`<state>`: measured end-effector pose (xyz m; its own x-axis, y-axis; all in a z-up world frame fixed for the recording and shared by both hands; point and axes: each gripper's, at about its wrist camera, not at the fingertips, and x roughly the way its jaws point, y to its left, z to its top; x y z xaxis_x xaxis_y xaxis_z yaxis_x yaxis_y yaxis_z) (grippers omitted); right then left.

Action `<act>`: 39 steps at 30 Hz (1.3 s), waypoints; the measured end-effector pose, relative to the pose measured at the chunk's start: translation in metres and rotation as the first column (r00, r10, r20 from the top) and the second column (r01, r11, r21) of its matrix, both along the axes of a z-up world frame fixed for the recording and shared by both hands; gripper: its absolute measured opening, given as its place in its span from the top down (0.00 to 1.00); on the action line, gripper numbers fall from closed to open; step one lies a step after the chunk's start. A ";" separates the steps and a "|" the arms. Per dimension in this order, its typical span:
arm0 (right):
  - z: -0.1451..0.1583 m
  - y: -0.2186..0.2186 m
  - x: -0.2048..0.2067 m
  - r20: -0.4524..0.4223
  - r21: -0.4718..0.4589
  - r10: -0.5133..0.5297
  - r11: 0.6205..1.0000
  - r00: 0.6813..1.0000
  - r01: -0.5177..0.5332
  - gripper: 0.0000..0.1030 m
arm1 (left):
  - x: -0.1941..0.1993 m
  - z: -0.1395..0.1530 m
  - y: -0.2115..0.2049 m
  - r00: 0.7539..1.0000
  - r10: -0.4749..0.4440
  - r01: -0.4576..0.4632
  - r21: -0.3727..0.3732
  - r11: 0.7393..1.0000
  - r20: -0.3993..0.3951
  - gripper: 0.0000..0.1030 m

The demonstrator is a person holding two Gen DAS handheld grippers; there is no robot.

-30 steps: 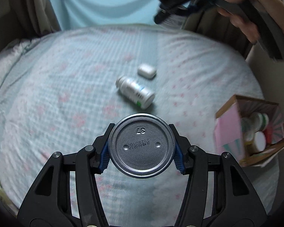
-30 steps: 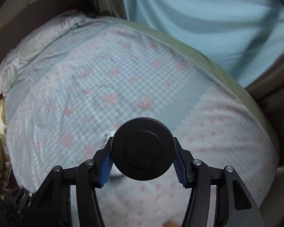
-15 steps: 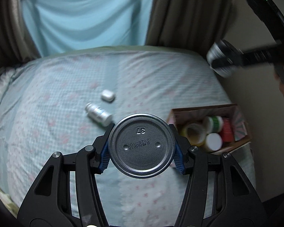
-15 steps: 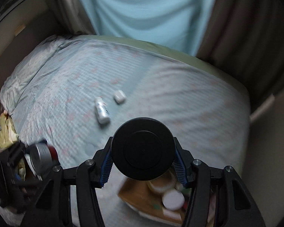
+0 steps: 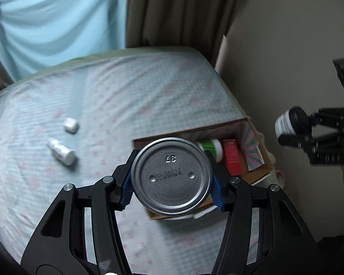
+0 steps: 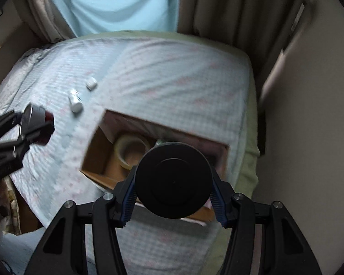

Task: Organize rigid objects
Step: 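Carry the tin and jar into the cardboard box and release both grippers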

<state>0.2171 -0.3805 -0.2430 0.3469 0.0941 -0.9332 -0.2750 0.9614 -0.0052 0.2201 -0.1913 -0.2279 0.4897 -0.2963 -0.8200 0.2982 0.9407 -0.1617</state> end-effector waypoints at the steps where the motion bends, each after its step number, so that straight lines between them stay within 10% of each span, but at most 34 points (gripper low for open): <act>1: -0.006 -0.010 -0.003 -0.008 0.006 -0.011 1.000 1.000 0.011 0.49 | 0.004 -0.004 -0.008 1.000 -0.008 0.008 0.001 1.000 -0.011 0.51; 17: -0.120 -0.042 0.000 -0.019 -0.065 -0.070 0.996 0.997 0.069 0.49 | 0.079 -0.144 -0.072 0.972 -0.046 0.072 0.104 0.992 -0.229 0.51; 27: -0.144 -0.034 -0.002 0.020 -0.073 -0.133 0.988 0.991 0.134 0.49 | 0.097 -0.177 -0.080 0.937 -0.081 0.136 0.143 0.980 -0.339 0.51; 30: -0.142 -0.034 -0.005 0.037 0.001 -0.142 0.990 0.989 0.142 0.18 | 0.095 -0.171 -0.082 0.938 -0.105 0.162 0.150 0.975 -0.330 0.03; 32: -0.136 -0.028 -0.011 0.095 0.002 -0.142 0.990 0.985 0.142 0.00 | 0.091 -0.163 -0.080 0.949 -0.114 0.168 0.164 0.972 -0.295 0.00; 39: -0.131 -0.021 -0.016 0.145 -0.002 -0.178 0.984 0.973 0.180 0.00 | 0.085 -0.154 -0.055 0.952 -0.051 0.110 0.182 0.977 -0.303 0.00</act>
<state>0.2008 -0.4011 -0.3743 0.4876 0.0044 -0.8731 -0.0938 0.9945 -0.0474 0.3048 -0.2468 -0.3820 0.1984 -0.1454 -0.9693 0.3409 0.9374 -0.0709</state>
